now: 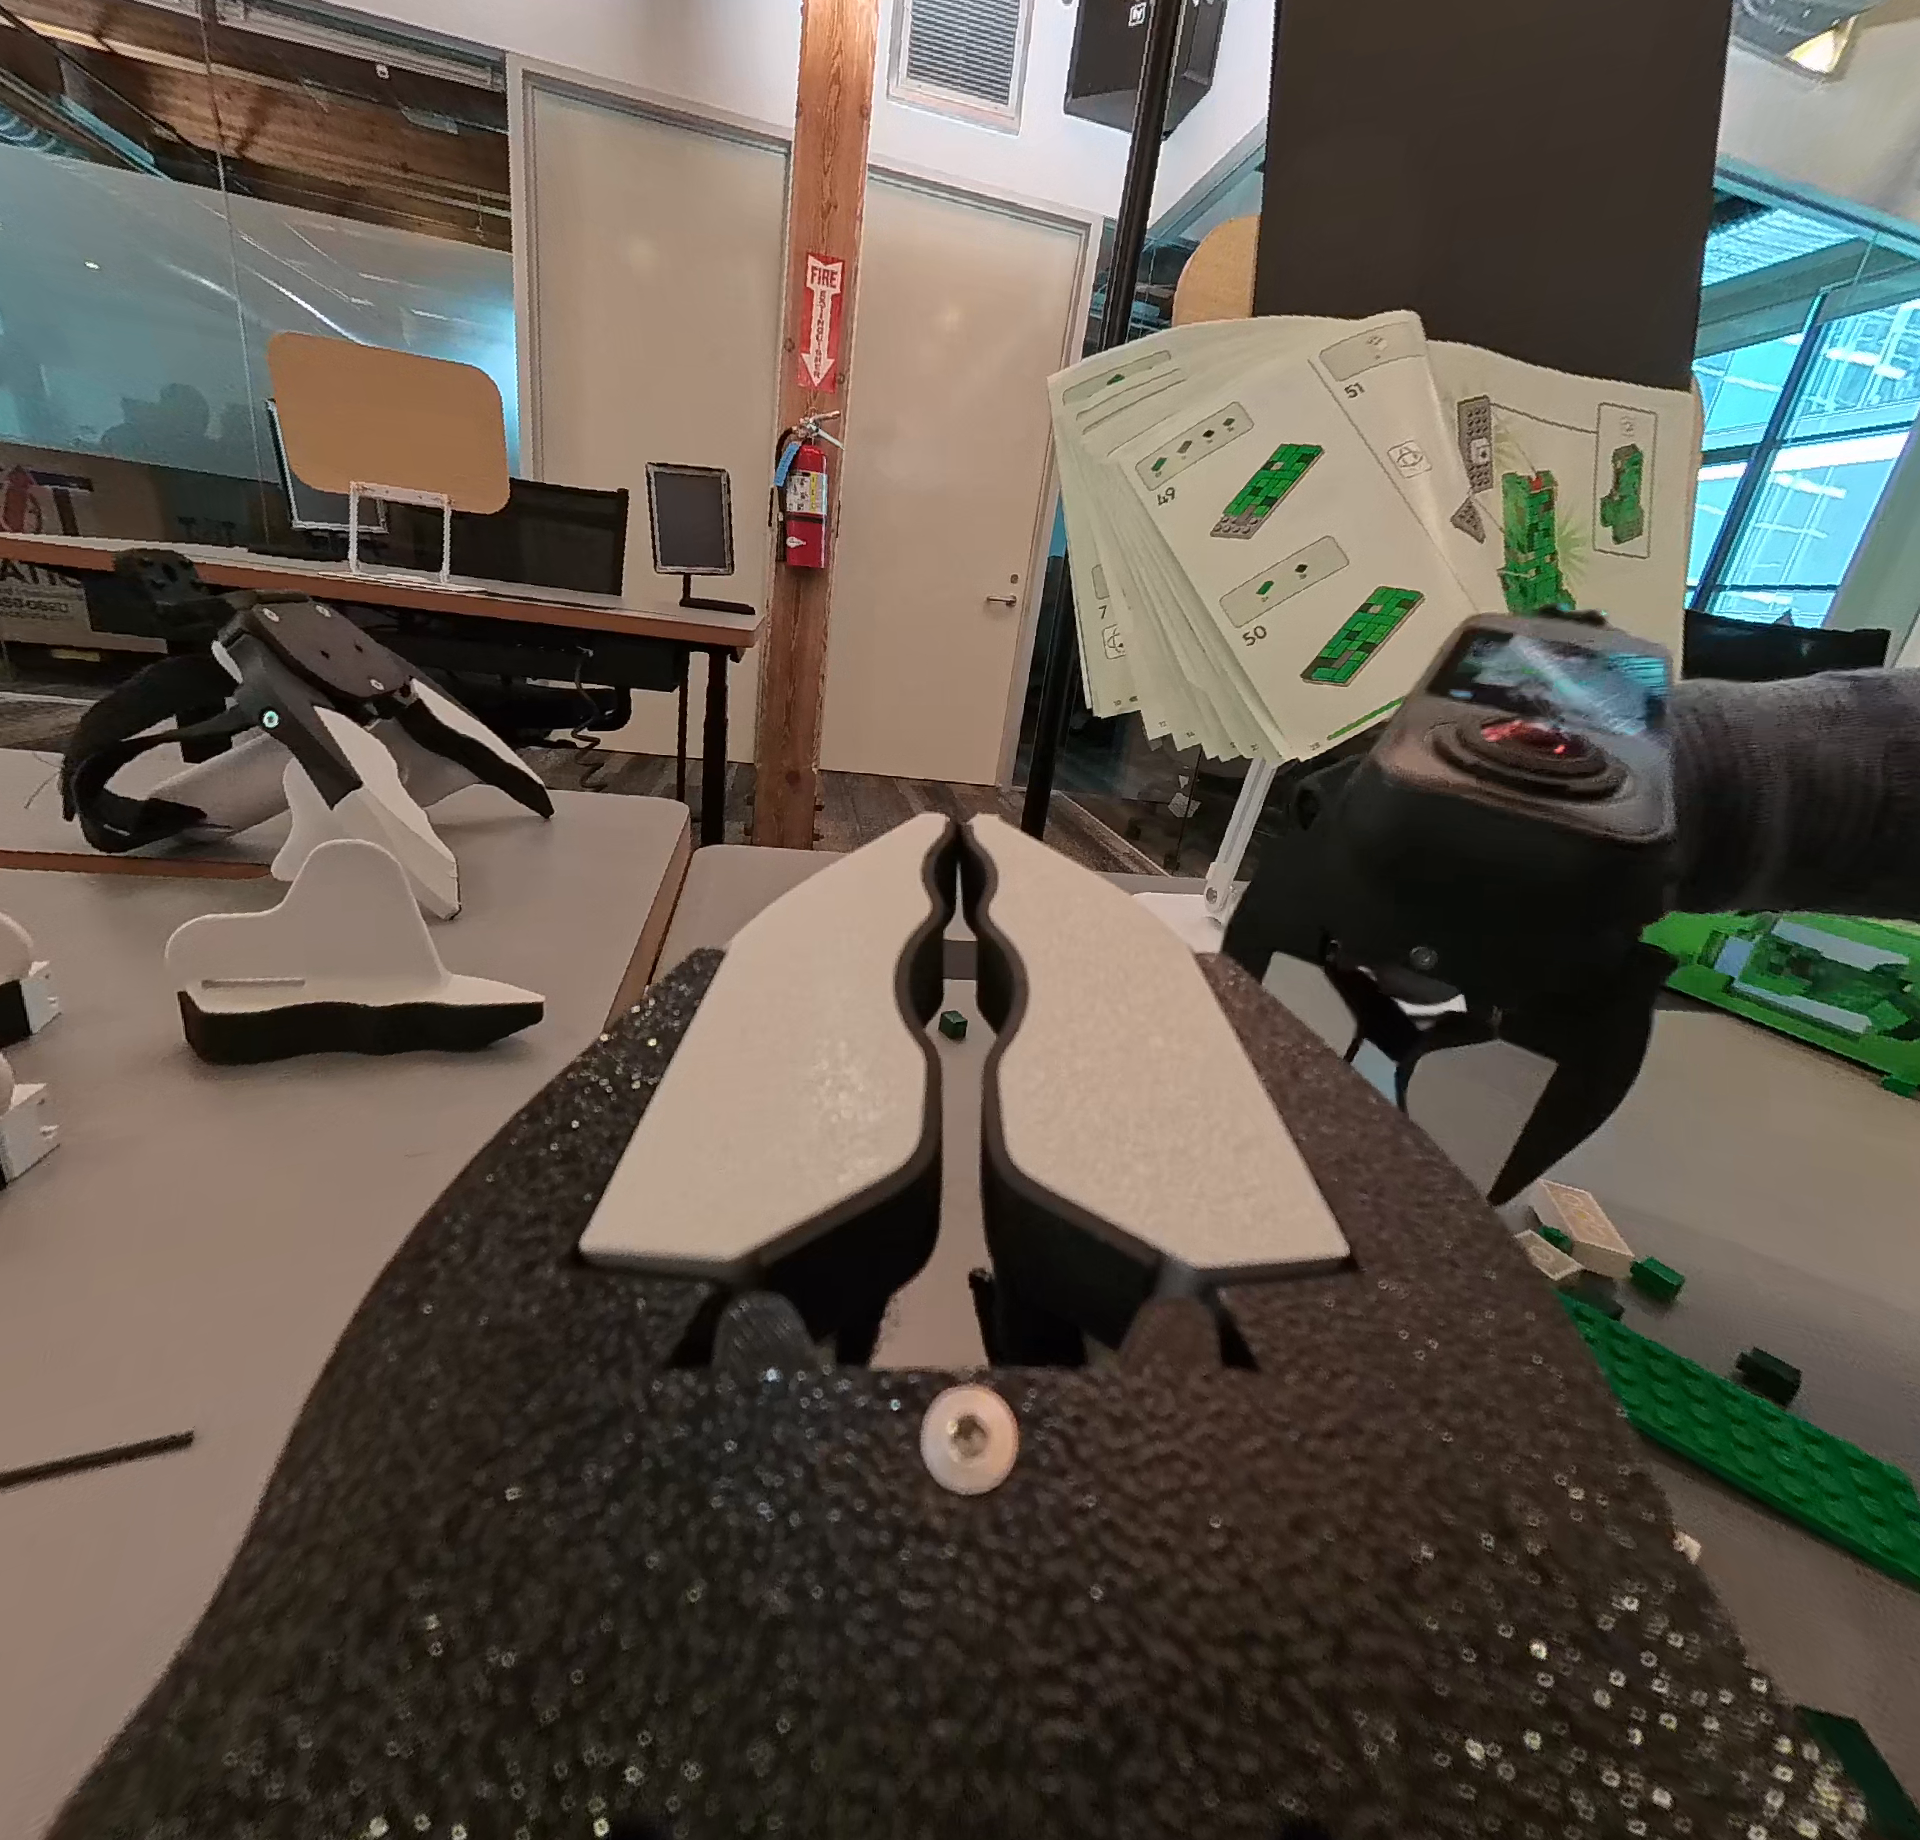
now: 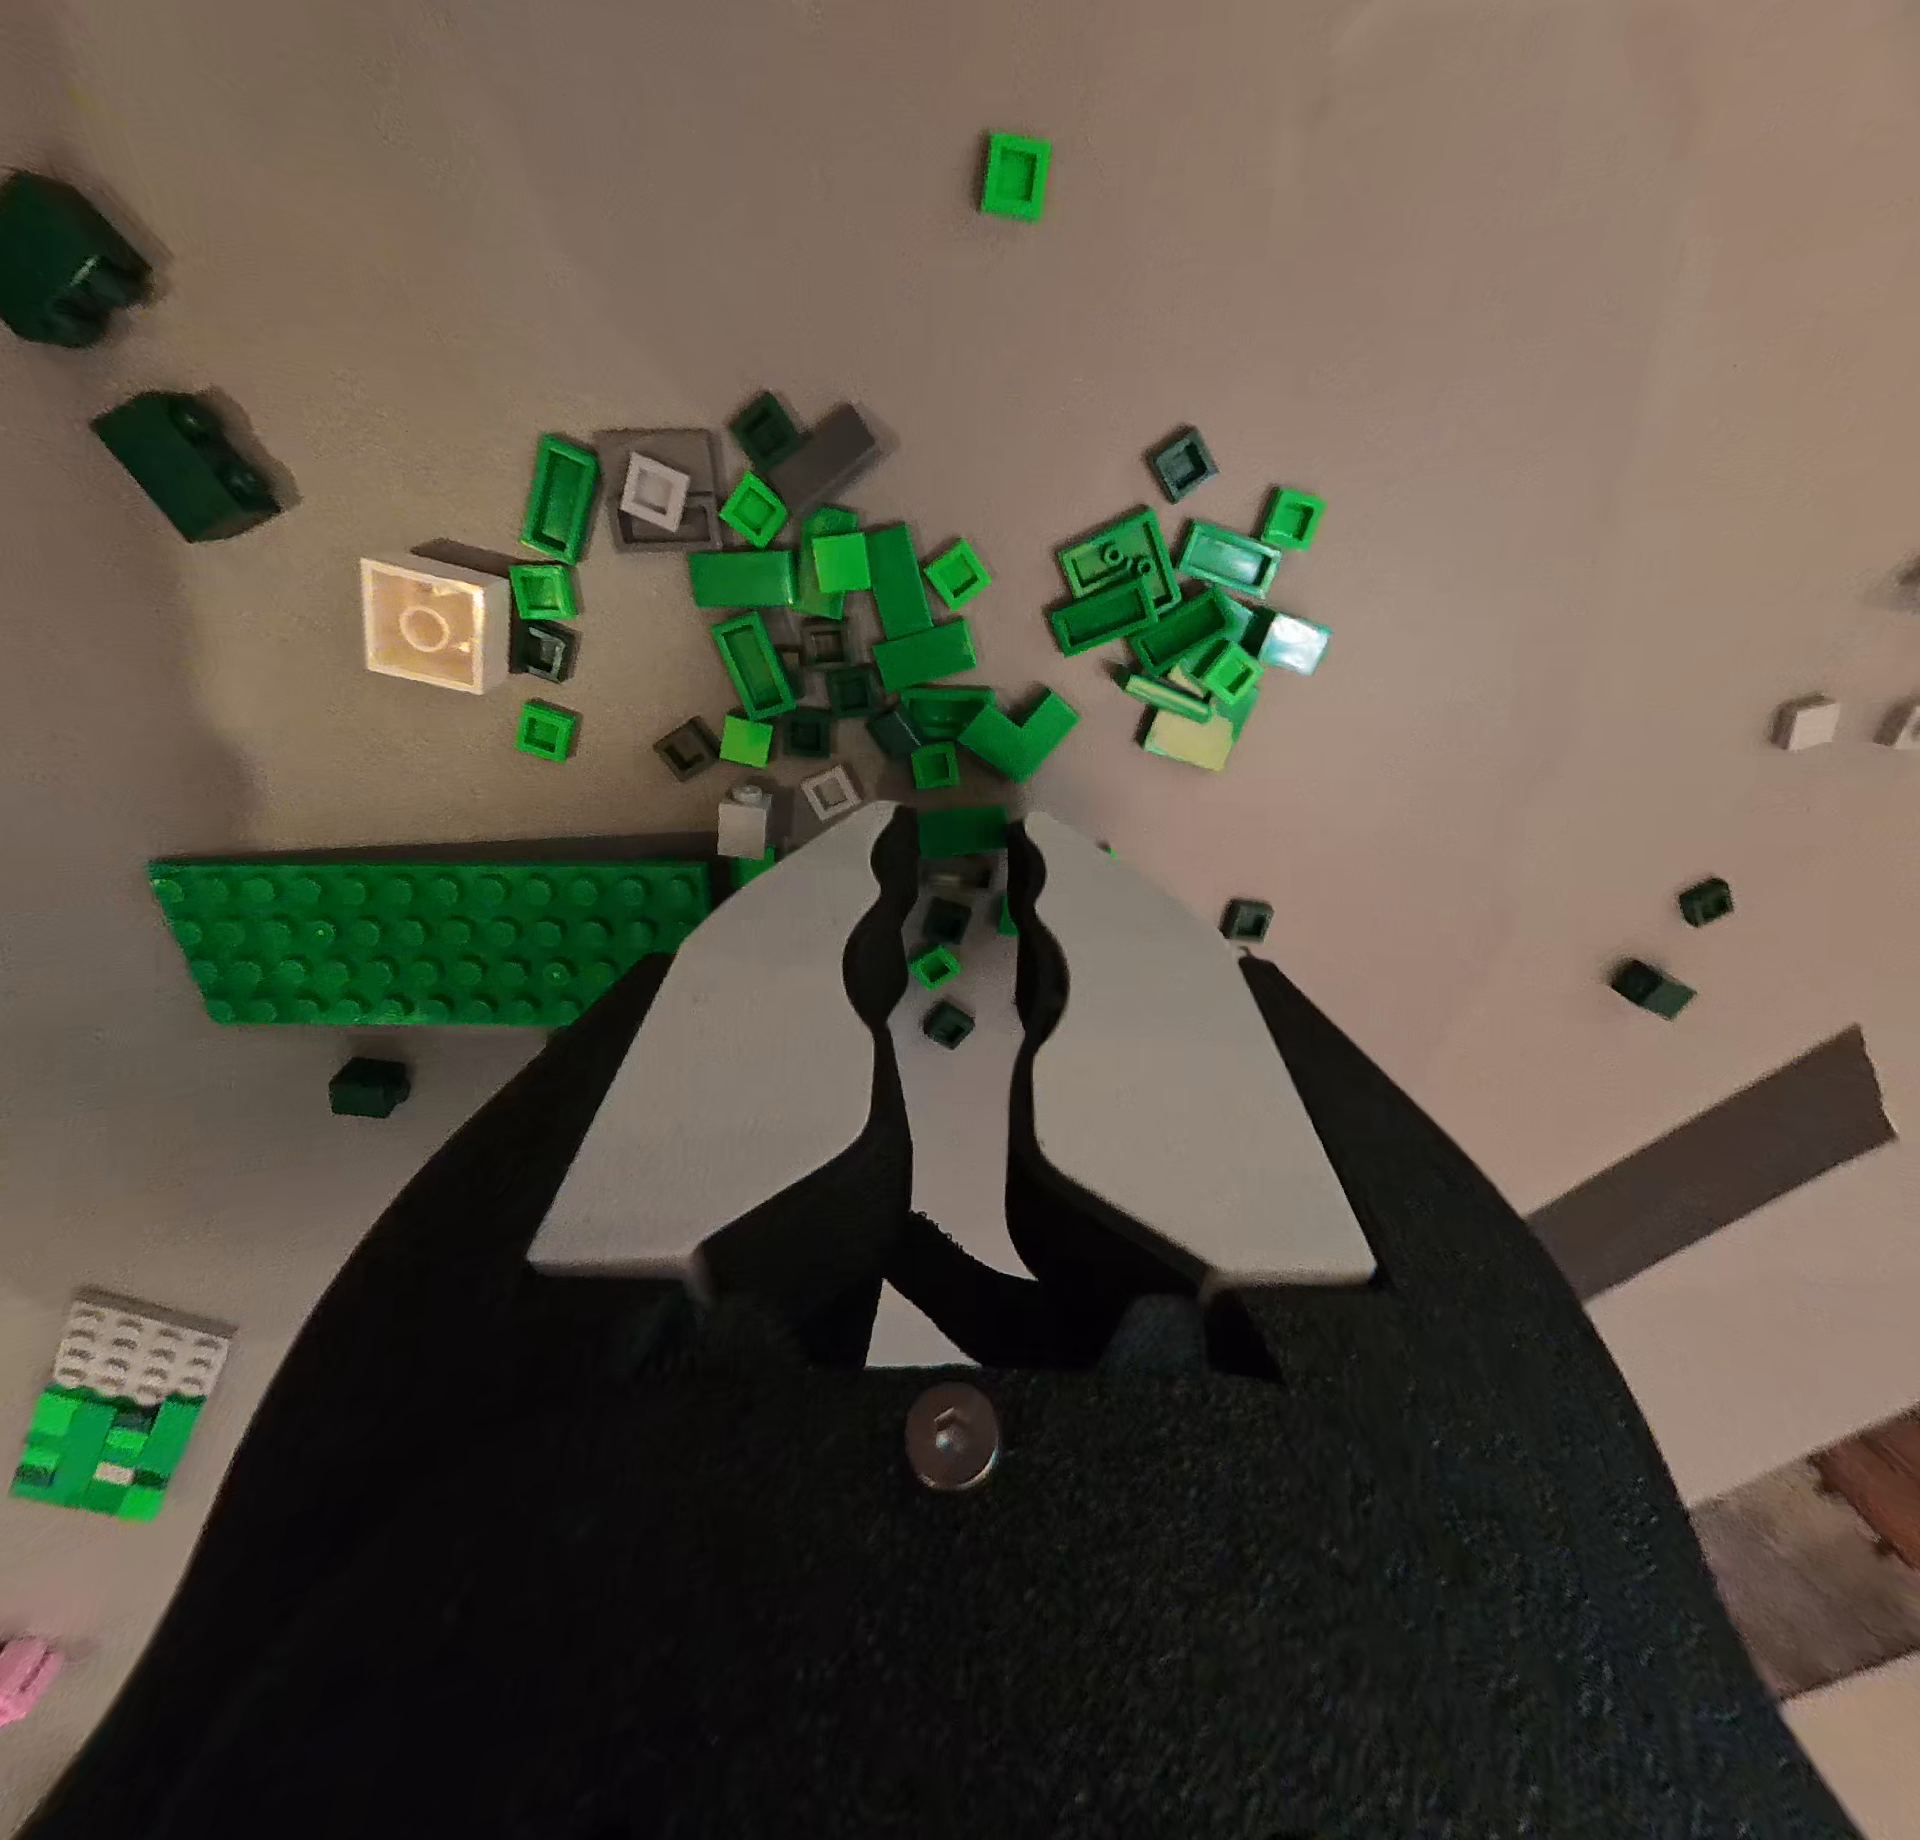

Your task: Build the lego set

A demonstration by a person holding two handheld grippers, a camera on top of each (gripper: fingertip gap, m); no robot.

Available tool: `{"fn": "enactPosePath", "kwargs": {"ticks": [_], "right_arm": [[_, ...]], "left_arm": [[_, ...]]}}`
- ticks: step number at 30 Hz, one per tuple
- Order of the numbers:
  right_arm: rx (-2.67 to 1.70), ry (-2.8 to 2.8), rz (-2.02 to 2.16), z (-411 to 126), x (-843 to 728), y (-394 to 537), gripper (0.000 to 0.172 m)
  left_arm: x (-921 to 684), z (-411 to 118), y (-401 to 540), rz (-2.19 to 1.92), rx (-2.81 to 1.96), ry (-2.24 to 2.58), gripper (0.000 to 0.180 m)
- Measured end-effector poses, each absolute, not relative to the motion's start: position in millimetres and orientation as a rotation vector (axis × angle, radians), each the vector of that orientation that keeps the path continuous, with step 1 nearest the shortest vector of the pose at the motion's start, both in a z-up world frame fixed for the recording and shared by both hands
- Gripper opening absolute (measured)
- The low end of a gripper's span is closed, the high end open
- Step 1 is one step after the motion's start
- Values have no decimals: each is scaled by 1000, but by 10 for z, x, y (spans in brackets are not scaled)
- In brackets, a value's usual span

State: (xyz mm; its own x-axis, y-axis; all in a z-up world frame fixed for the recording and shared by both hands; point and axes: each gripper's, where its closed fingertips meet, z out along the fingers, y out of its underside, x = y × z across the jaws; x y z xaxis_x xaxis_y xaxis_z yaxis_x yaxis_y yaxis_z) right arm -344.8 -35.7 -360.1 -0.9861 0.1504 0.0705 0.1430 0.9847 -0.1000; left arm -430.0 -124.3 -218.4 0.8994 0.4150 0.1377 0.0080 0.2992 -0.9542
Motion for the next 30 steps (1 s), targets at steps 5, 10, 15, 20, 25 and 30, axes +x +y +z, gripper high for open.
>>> {"fn": "enactPosePath", "kwargs": {"ticks": [5,10,15,20,25,30], "right_arm": [[-520,-2857,156,-3267,-3292,-243,16],[-1019,-2669,182,-3010,-2428,-25,16],[-1363,-2487,200,-2937,-1398,218,16],[-1600,-2336,191,-3202,-892,301,16],[-2166,-1983,293,-3397,-903,318,16],[-2452,-1806,461,-3369,-1018,248,16]], "left_arm": [[-4272,-2181,-1214,268,-1247,-385,0],[-3355,-2169,-700,-331,-1284,-95,10],[-2360,-2483,-318,-351,-1495,232,21],[-1960,-2604,-282,-102,-1534,453,16],[-1952,-2627,-337,65,-1532,496,9],[-1941,-2653,-360,108,-1539,518,6]]}}
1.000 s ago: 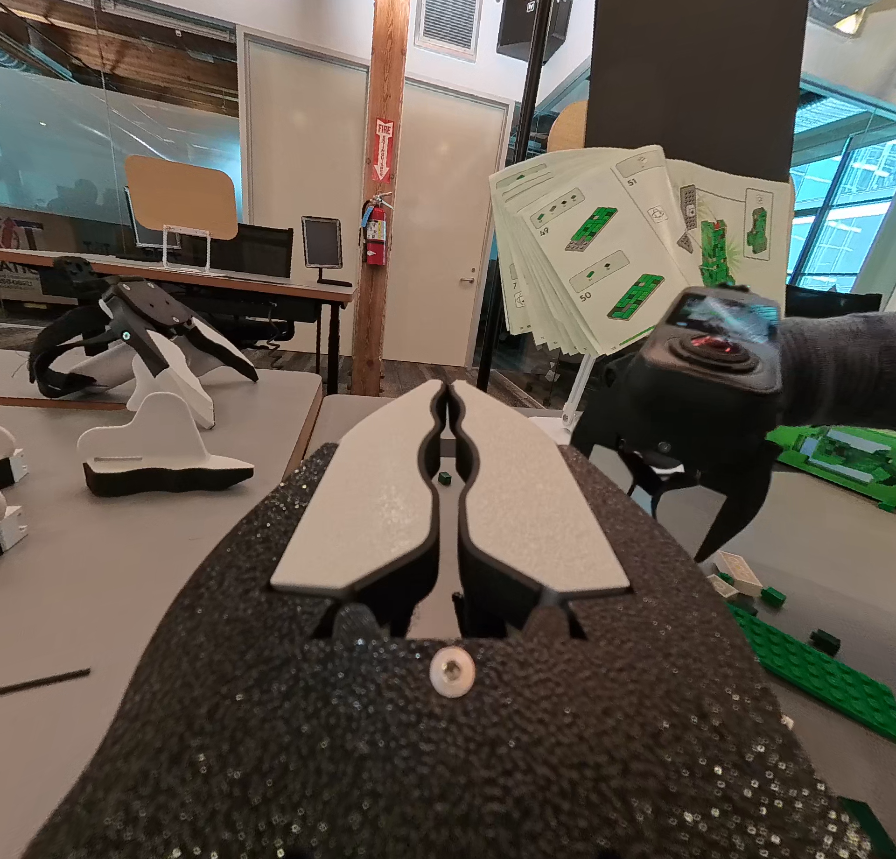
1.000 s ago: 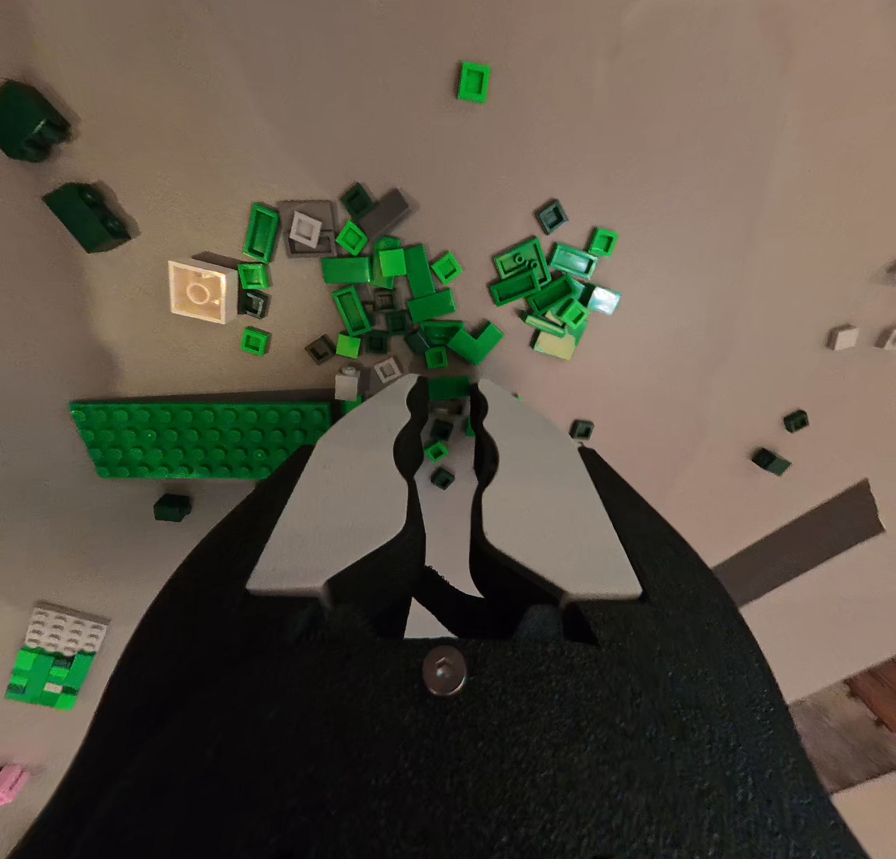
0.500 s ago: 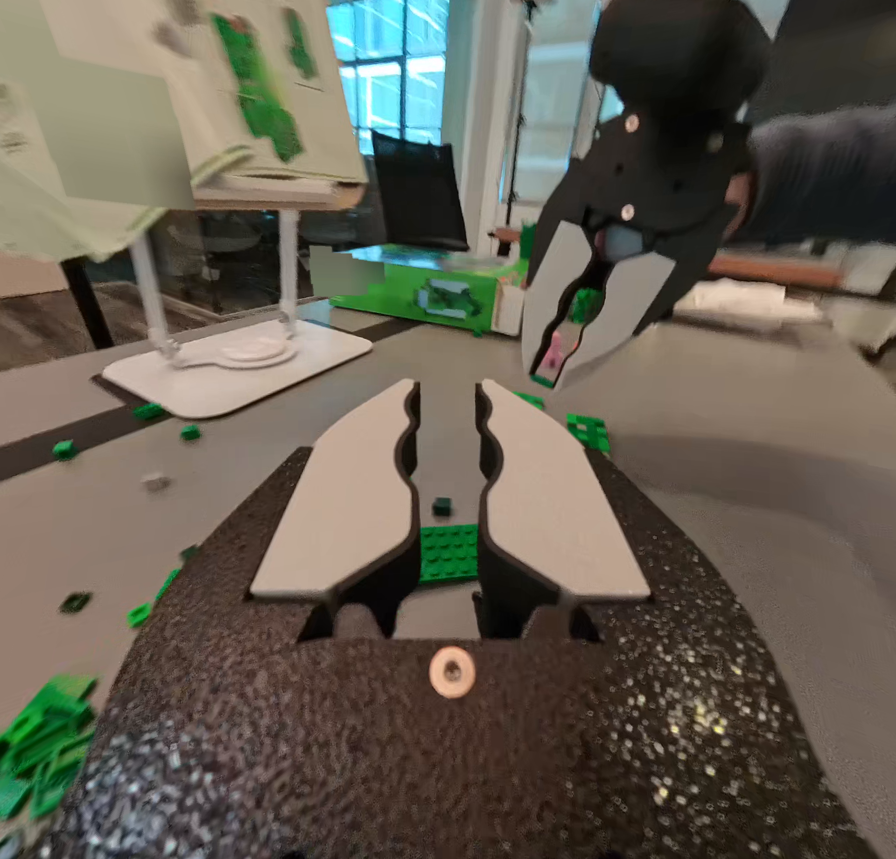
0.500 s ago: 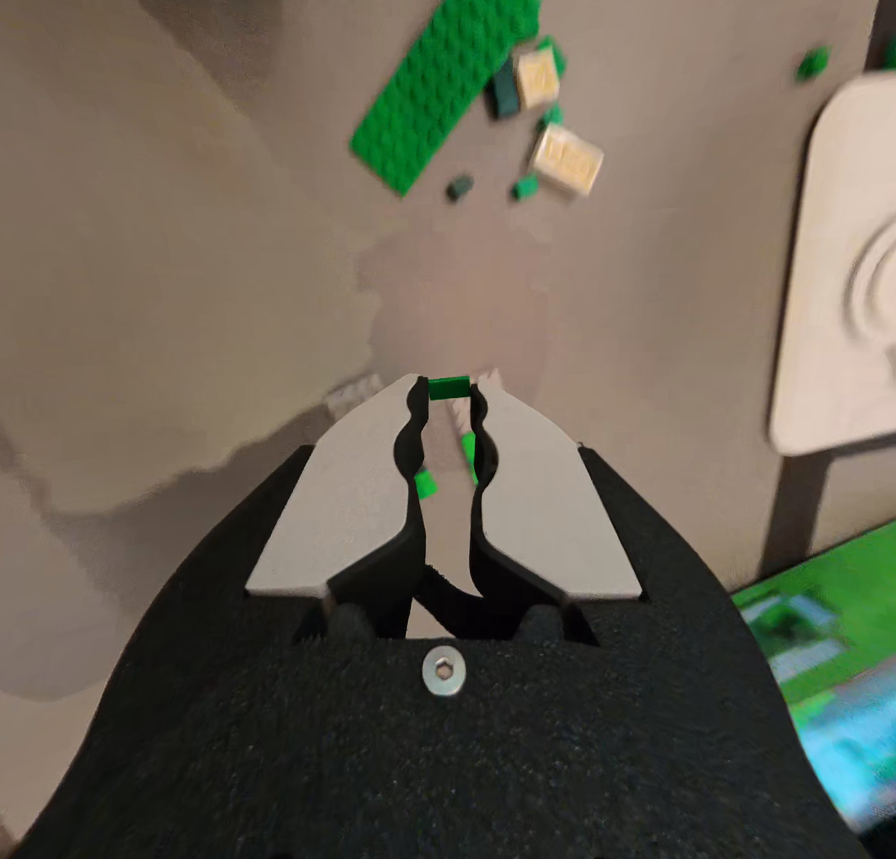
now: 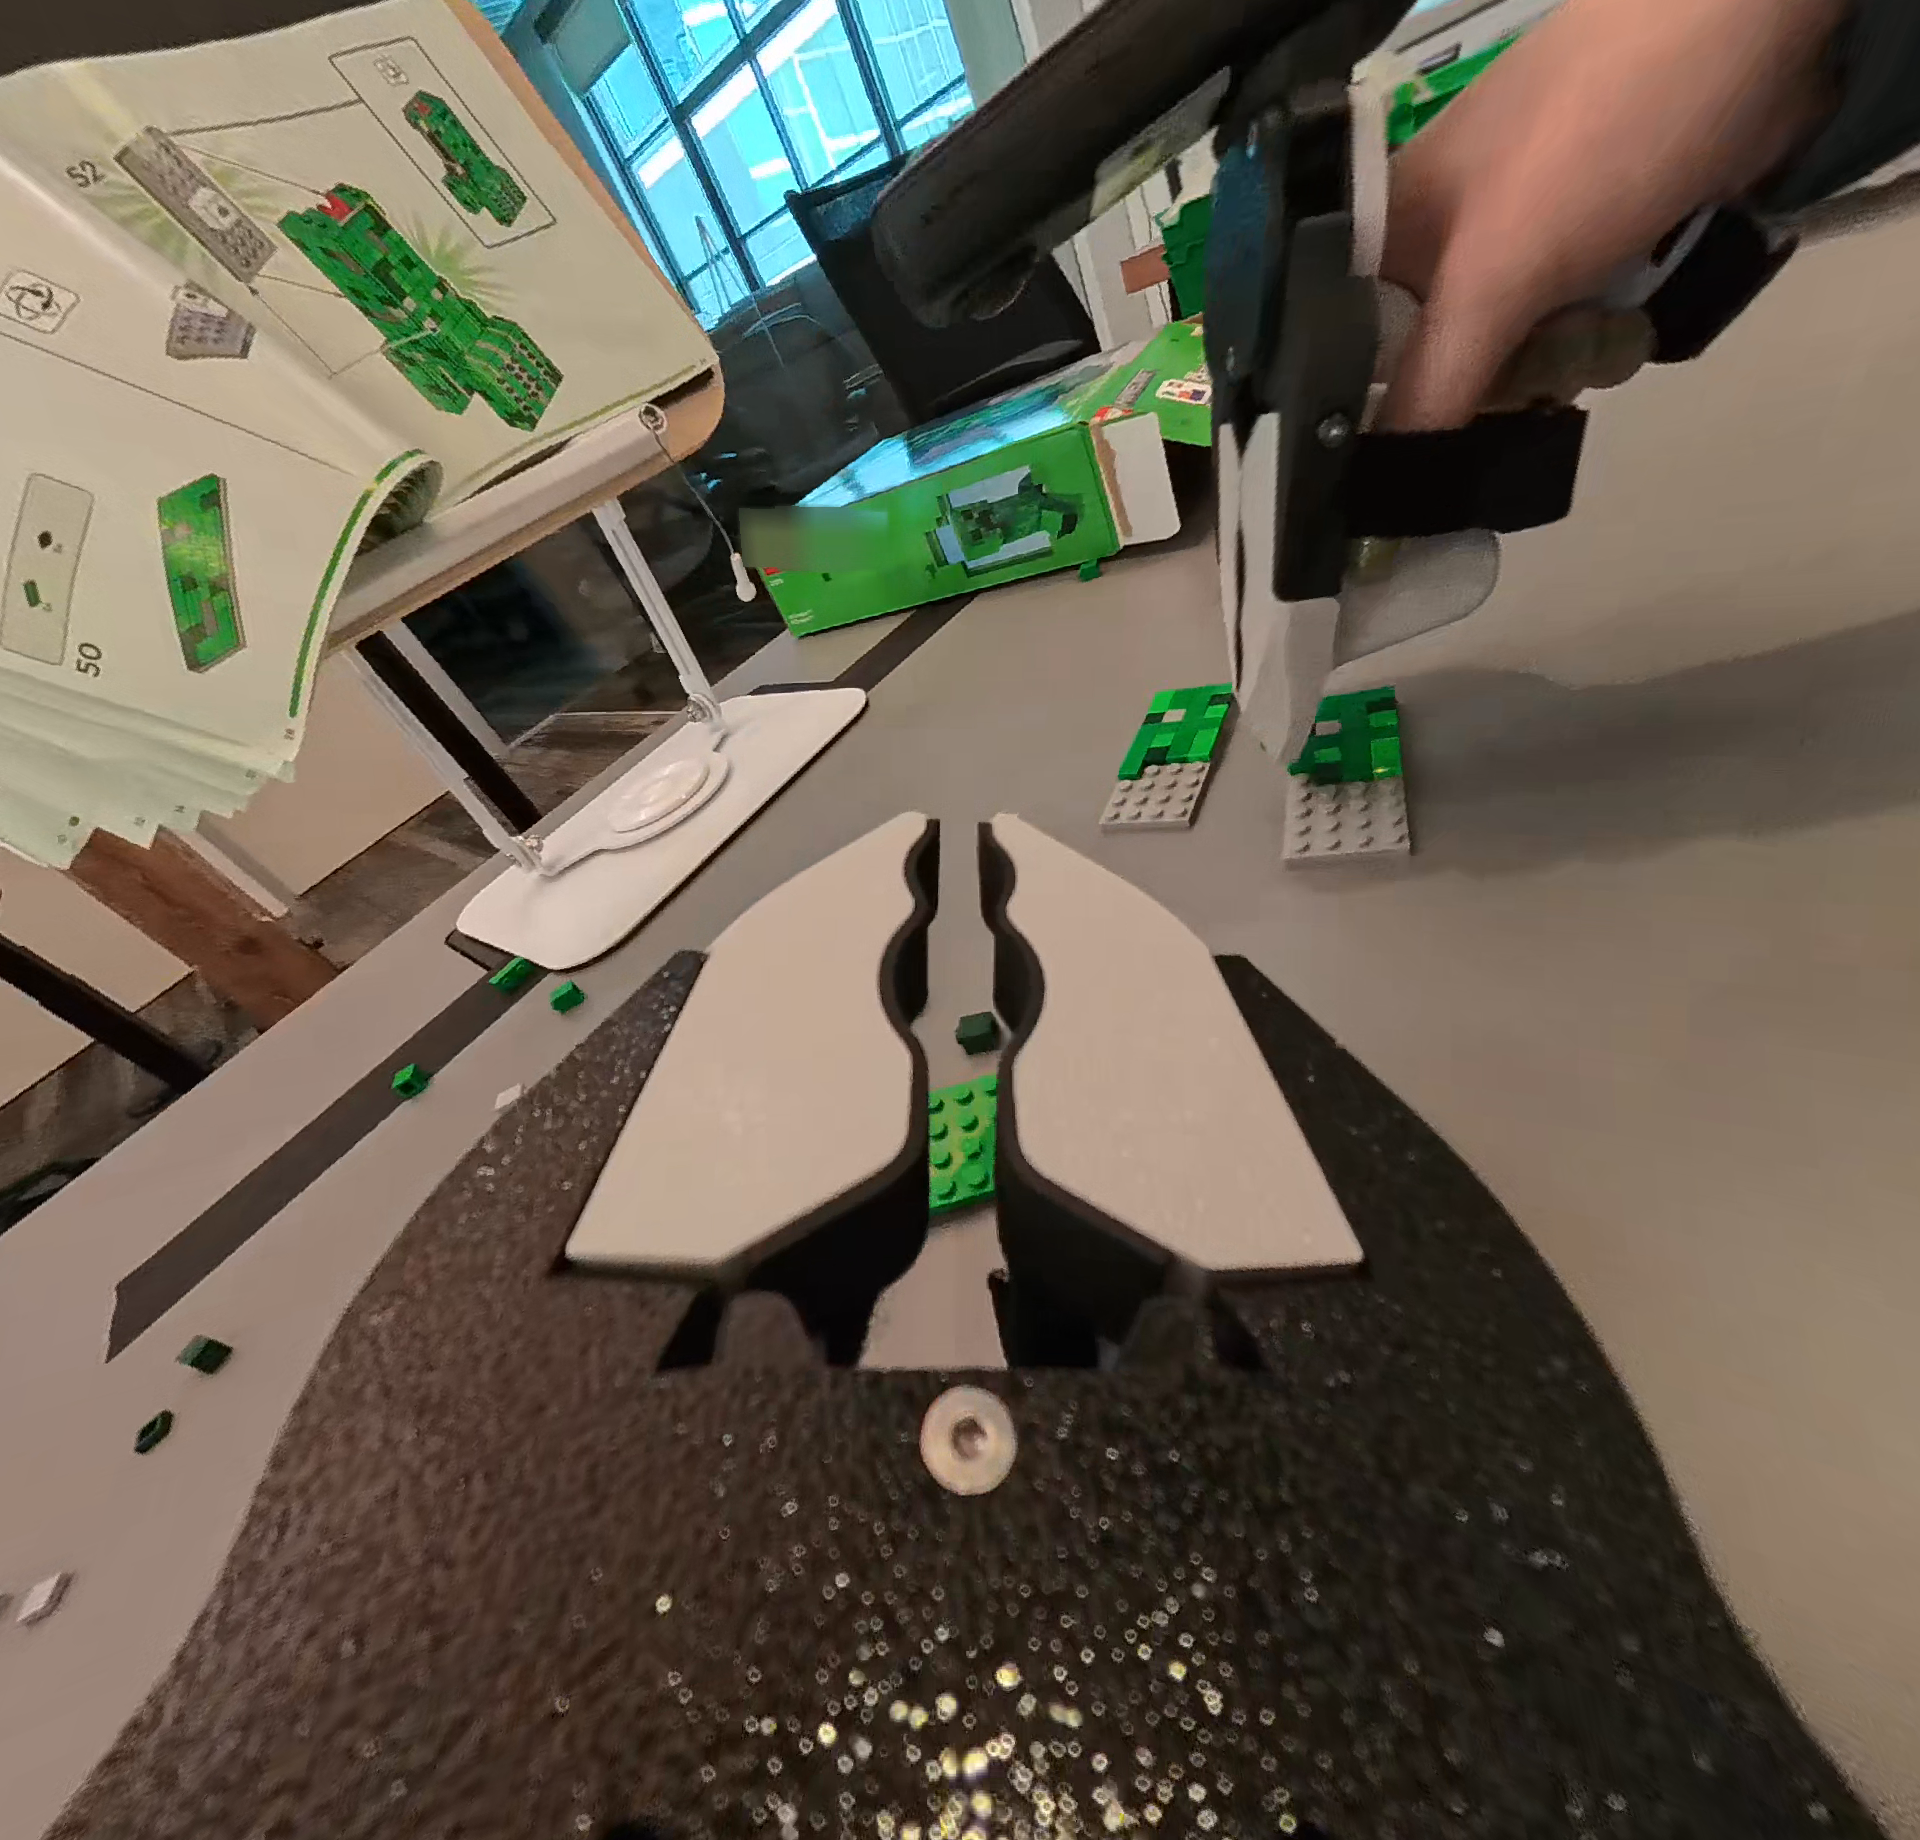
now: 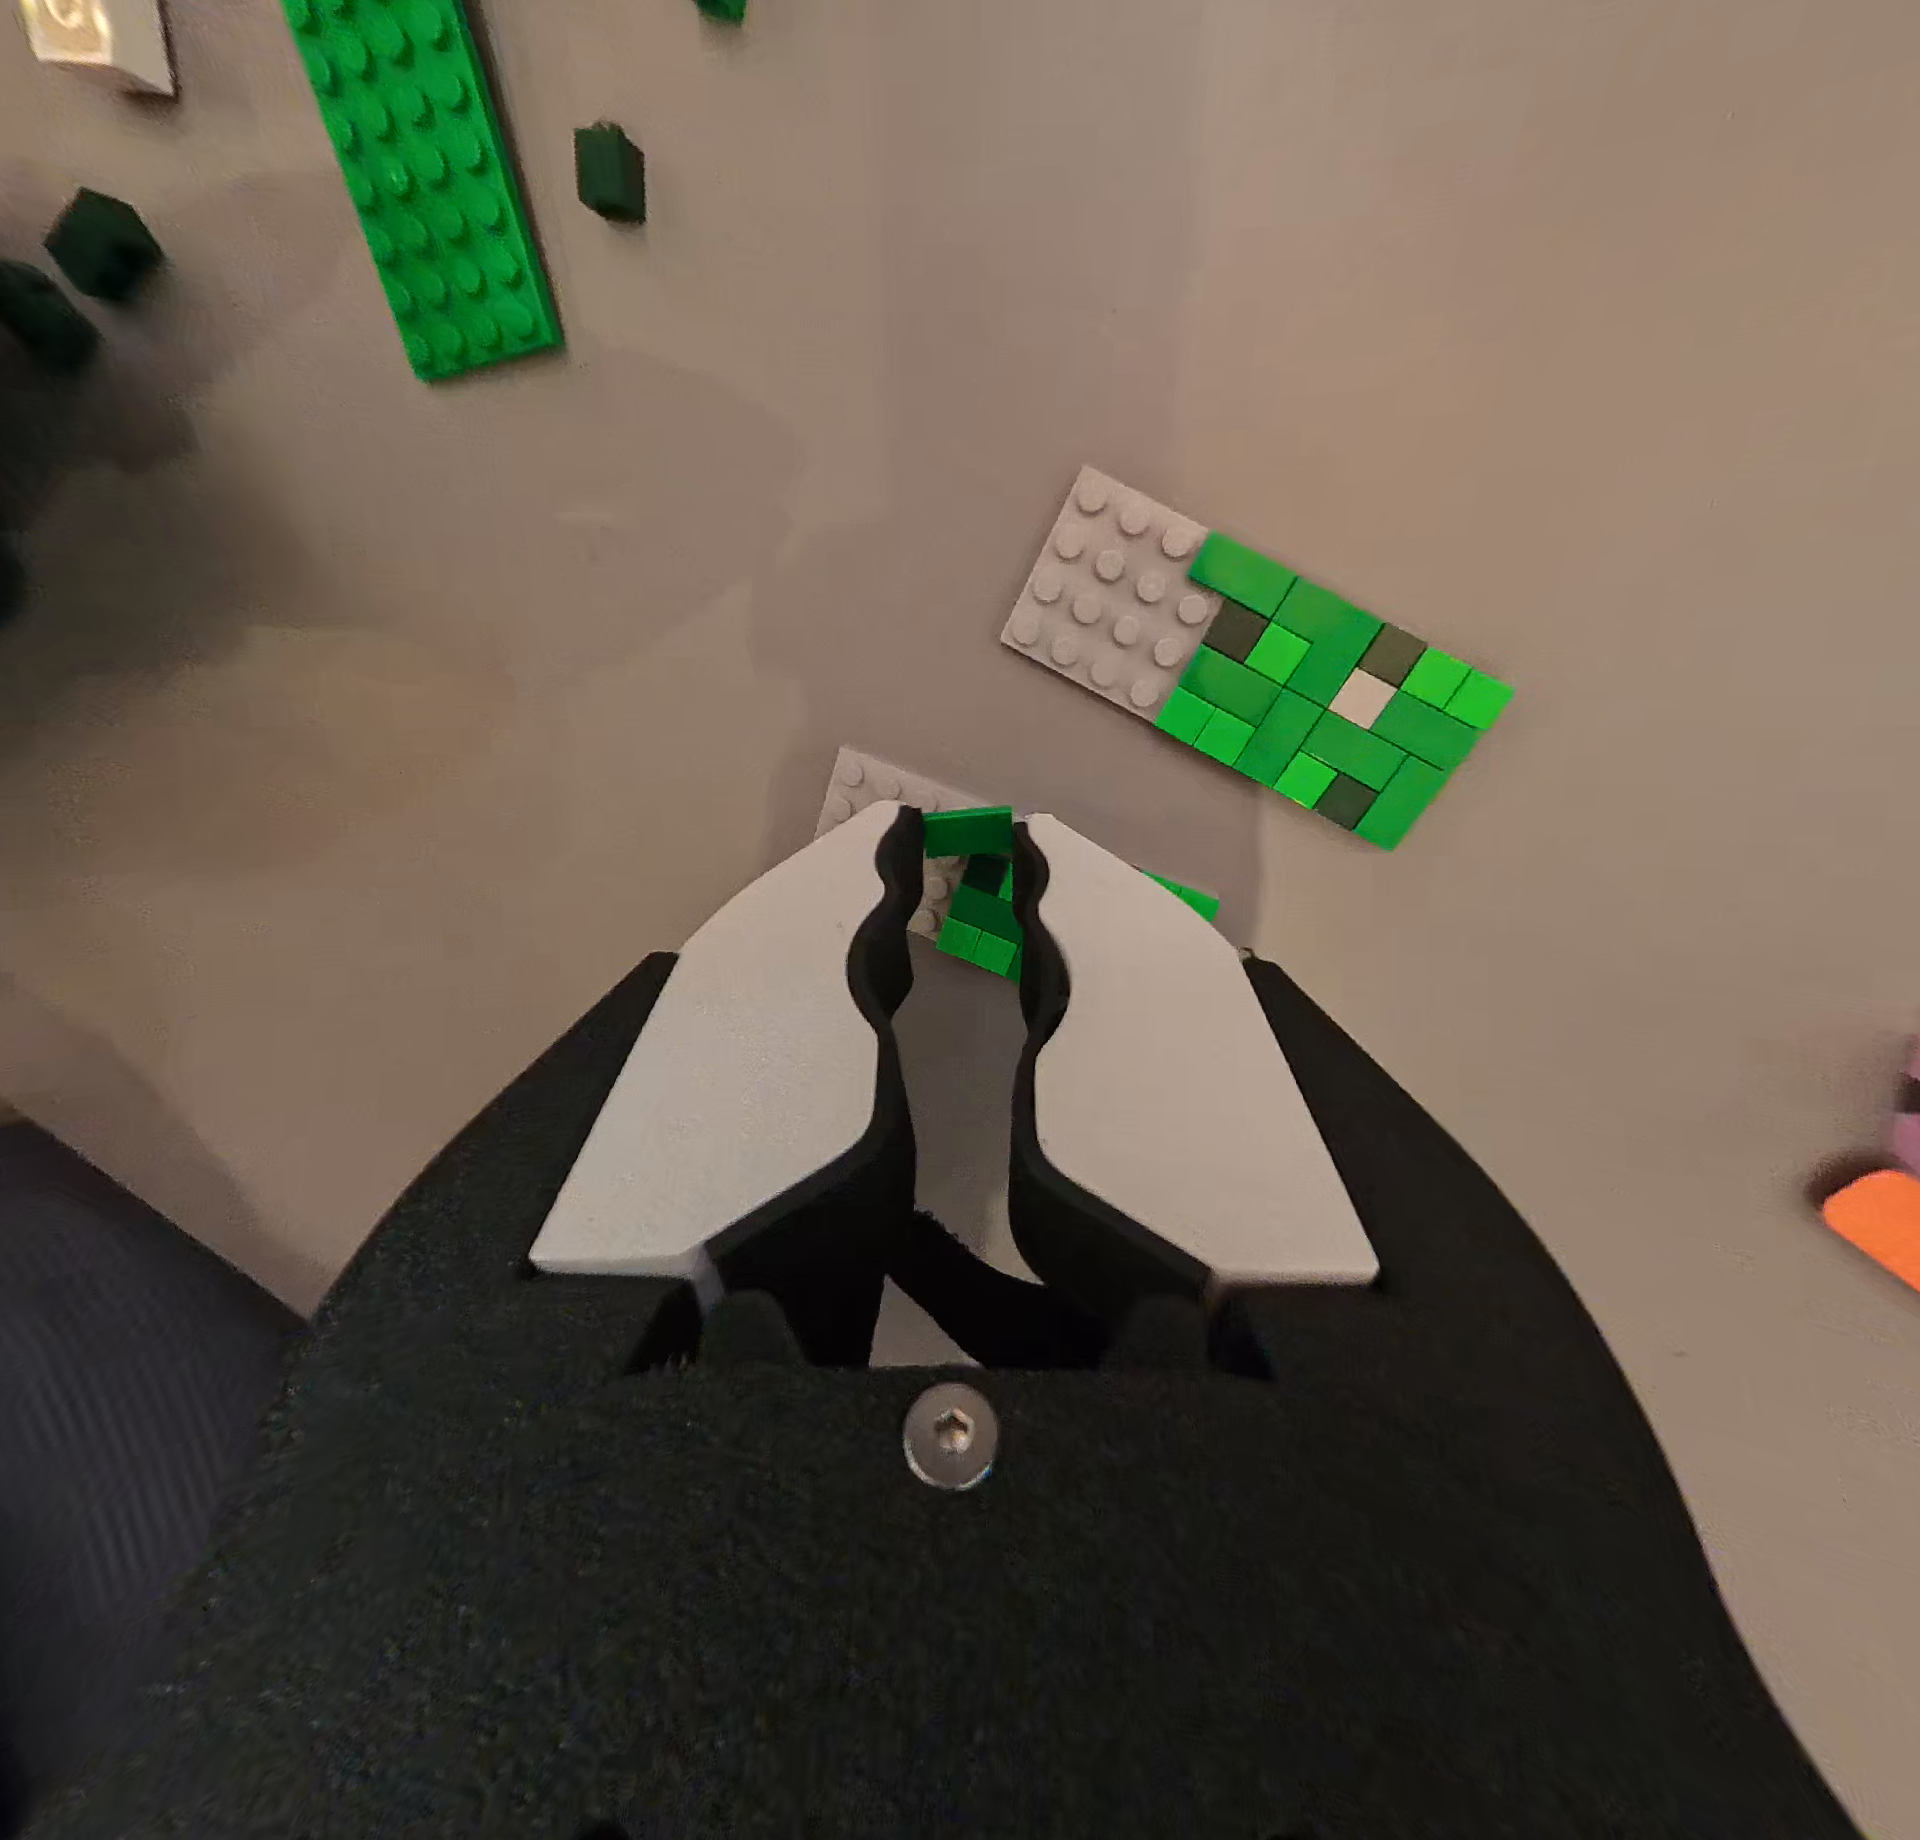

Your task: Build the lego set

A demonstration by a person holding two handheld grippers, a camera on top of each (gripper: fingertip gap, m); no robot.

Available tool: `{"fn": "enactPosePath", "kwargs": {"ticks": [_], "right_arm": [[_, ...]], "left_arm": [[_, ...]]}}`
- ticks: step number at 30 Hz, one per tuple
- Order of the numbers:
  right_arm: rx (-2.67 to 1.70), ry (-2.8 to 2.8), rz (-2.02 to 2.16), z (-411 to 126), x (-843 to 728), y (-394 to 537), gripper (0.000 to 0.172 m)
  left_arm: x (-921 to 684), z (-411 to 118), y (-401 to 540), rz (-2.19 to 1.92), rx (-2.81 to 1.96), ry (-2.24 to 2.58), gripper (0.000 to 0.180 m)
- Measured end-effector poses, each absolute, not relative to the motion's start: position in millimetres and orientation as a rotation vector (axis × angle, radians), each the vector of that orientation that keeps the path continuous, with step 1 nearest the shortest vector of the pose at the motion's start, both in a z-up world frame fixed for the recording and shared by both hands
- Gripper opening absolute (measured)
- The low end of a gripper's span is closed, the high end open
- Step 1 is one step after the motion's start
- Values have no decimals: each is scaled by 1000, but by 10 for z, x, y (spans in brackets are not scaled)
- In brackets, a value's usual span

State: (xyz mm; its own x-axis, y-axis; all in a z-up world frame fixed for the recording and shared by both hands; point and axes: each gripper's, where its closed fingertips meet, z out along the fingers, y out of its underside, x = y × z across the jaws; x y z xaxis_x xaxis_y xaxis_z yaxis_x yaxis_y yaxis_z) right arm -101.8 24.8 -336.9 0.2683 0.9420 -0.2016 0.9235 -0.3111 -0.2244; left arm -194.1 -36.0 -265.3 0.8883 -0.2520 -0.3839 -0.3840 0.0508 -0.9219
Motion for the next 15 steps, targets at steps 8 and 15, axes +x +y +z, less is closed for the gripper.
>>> {"fn": "enactPosePath", "kwargs": {"ticks": [8,15], "right_arm": [[-2426,-1896,254,-3464,-901,191,46],[-1937,-2066,362,-3185,-705,384,54]], "left_arm": [[-1920,-2671,-341,151,-1540,555,5],[-1876,-2705,-338,163,-1549,586,8]]}}
